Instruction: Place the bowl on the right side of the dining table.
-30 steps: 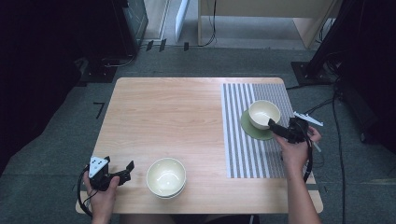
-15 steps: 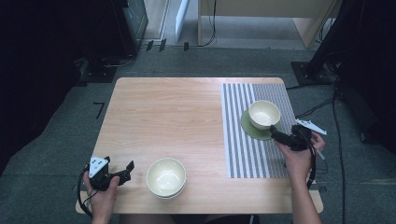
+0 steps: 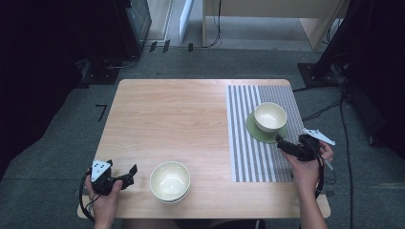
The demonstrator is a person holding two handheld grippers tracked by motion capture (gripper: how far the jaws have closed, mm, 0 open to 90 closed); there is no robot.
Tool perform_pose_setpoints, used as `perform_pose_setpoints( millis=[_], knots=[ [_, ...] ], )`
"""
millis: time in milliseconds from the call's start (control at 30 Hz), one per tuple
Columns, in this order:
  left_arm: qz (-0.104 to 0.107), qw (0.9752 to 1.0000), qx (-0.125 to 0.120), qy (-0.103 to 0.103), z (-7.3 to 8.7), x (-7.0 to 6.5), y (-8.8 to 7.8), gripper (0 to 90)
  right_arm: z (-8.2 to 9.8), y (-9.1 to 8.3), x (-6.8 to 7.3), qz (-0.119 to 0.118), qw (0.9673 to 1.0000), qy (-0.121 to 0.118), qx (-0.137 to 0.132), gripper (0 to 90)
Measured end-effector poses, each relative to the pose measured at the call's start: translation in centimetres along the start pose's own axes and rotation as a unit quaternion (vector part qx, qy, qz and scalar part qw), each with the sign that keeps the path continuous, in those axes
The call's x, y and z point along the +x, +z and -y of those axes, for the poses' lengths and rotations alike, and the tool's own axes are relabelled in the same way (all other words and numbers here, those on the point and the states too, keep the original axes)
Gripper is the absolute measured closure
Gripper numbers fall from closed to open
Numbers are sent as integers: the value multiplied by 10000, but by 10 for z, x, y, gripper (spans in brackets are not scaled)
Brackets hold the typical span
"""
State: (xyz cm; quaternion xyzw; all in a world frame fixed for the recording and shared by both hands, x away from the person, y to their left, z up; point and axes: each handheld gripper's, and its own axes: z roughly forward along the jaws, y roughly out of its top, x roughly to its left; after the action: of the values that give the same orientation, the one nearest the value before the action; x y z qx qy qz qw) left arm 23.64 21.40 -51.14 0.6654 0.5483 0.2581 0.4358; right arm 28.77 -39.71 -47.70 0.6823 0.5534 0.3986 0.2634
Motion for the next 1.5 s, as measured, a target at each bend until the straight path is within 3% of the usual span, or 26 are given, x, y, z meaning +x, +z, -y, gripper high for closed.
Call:
perform_pose_setpoints(
  millis=[367,1400,1500],
  knots=[
    [3,10000,2,-4,0,0,0,0,9,-11,0,-45,10000,-56,-37,0],
    [-4,10000,-3,1,0,0,0,0,41,-32,-18,46,9998,-170,44,0],
    [-5,10000,-2,1,0,0,0,0,44,-34,-21,5,9999,-94,65,0]
  ],
)
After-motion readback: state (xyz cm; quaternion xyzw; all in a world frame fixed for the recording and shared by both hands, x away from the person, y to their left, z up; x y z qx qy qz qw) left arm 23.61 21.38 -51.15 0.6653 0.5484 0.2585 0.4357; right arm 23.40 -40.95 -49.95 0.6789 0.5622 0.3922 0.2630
